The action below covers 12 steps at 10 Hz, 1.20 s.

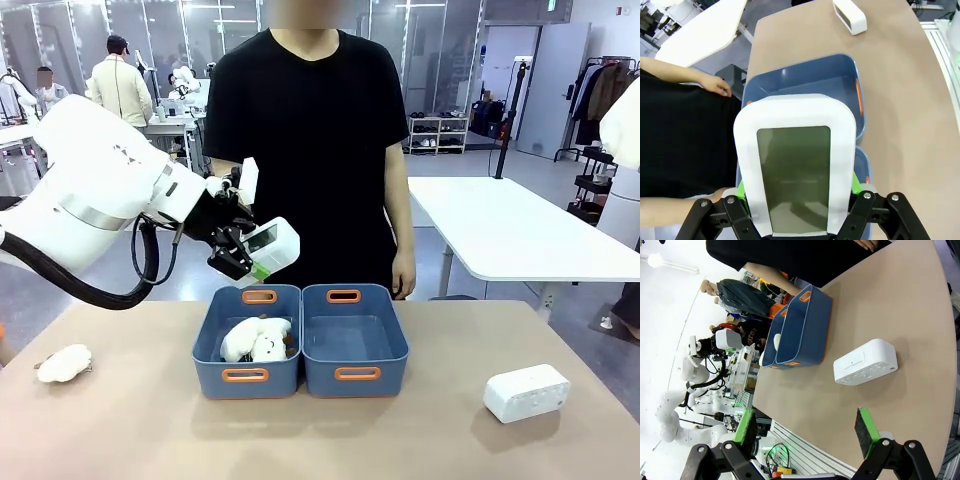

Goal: Sort the digital clocks into the basket.
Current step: Pick up the Digital clock from the table and place it into the empty Plastic storage basket.

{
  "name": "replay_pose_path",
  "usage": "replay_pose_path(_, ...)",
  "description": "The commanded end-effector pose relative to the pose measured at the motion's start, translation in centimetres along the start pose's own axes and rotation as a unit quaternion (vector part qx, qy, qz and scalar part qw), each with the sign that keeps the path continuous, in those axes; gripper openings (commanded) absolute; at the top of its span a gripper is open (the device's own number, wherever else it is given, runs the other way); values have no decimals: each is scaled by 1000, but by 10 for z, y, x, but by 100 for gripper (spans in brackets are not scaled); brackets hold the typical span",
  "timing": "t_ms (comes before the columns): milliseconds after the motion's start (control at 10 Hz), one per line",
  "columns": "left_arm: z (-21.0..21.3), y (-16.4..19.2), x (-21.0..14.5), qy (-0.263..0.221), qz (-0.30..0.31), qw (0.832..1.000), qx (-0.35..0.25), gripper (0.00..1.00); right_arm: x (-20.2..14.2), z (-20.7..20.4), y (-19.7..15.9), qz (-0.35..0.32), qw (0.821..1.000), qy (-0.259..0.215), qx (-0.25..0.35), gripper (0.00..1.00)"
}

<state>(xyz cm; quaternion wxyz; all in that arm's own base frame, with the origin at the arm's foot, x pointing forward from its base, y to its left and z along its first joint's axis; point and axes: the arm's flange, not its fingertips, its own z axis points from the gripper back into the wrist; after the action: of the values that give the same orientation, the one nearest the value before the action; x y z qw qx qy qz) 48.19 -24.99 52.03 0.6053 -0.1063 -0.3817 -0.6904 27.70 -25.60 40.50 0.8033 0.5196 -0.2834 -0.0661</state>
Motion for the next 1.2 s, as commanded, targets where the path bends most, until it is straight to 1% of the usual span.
replay_pose_path(0, 9, -3, -1, -1, 1, 1000, -2, 21, 0, 1, 1, 6, 1000, -2, 4, 100)
replay_pose_path(100, 9, -3, -1, -1, 1, 1000, -2, 21, 0, 1, 1, 6, 1000, -2, 4, 100)
replay_pose_path(200, 4, 1, -1, 0, 1, 1000, 4, 78, 0, 1, 1, 6, 1000, -2, 4, 100)
replay_pose_path(300, -3, -6, 19, -43, -37, 998, 18, 78, 0, 1, 1, 6, 1000, -2, 4, 100)
replay_pose_path(400, -28, 6, 45, -47, -57, 997, 14, 78, 0, 1, 1, 6, 1000, -2, 4, 100)
replay_pose_path(500, -64, 20, 62, -13, -58, 998, -5, 78, 0, 1, 1, 6, 1000, -2, 4, 100)
replay_pose_path(600, -103, 32, 71, -2, -44, 999, -24, 78, 0, 1, 1, 6, 1000, -2, 4, 100)
replay_pose_path(700, -138, 38, 74, -2, -11, 999, -38, 78, 0, 1, 1, 6, 1000, -2, 4, 100)
replay_pose_path(800, -182, 36, 77, 23, -10, 998, -59, 78, 0, 1, 1, 6, 1000, -2, 4, 100)
replay_pose_path(900, -213, 28, 79, 0, -16, 995, -95, 78, 0, 1, 1, 6, 1000, -2, 4, 100)
replay_pose_path(1100, -245, 25, 73, 74, -30, 994, -76, 78, 0, 1, 1, 6, 1000, -2, 4, 100)
